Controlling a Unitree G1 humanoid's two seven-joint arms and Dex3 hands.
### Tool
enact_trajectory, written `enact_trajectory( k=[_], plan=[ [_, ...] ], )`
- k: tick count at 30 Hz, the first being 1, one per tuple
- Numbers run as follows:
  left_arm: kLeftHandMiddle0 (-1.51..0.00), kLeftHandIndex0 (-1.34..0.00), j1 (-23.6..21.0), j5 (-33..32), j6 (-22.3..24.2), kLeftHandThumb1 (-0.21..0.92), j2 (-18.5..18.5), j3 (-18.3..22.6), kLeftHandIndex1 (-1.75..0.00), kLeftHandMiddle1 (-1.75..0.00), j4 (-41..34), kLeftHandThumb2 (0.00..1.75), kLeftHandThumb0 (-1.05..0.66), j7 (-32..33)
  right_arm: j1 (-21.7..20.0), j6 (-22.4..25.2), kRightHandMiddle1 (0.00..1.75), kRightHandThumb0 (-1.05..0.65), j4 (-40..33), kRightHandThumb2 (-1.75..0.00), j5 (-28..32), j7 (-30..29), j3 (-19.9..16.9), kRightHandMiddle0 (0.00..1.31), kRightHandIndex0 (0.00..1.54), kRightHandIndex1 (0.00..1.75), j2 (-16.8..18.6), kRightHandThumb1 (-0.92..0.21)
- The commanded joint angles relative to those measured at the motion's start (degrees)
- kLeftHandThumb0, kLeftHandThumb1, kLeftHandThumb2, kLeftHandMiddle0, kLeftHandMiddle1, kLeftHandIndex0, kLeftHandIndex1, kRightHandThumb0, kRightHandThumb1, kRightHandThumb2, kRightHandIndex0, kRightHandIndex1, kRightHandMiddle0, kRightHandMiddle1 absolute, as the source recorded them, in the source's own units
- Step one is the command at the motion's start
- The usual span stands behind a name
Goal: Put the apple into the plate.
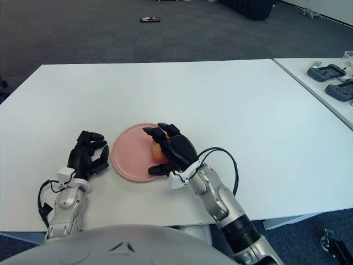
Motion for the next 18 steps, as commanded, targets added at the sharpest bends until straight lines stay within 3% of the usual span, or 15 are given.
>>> enact_trajectory(
  k=[1, 9, 18],
  plan=[
    [-0.48, -0.34, 0.4, -0.6, 2.1, 0.55, -0.2, 0.2, -1.75, -1.51, 1.4, 0.97, -0.01, 0.1, 0.4, 0.9, 0.0, -1.05, -1.1, -0.58, 1.1, 0.9, -0.3, 0.0, 0.0, 0.0, 0.2, -0.92],
    [-0.47, -0.35, 0.5, -0.4, 2.7, 0.55, -0.3, 0.1, -1.75, -1.51, 1.1, 0.97, -0.01, 0.3, 1.3, 0.6, 0.0, -1.05, -1.4, -0.5, 1.6, -0.6, -0.8, 0.0, 0.0, 0.0, 0.6, -0.92],
    [-0.47, -0.36, 0.4, -0.1, 2.3, 0.55, -0.3, 0.1, -1.75, -1.52, 1.3, 0.98, -0.01, 0.4, 3.3, -5.2, 0.0, -1.05, 0.4, -0.56, 6.6, -7.6, -3.2, 0.0, 0.0, 0.0, 1.5, -0.92]
  ],
)
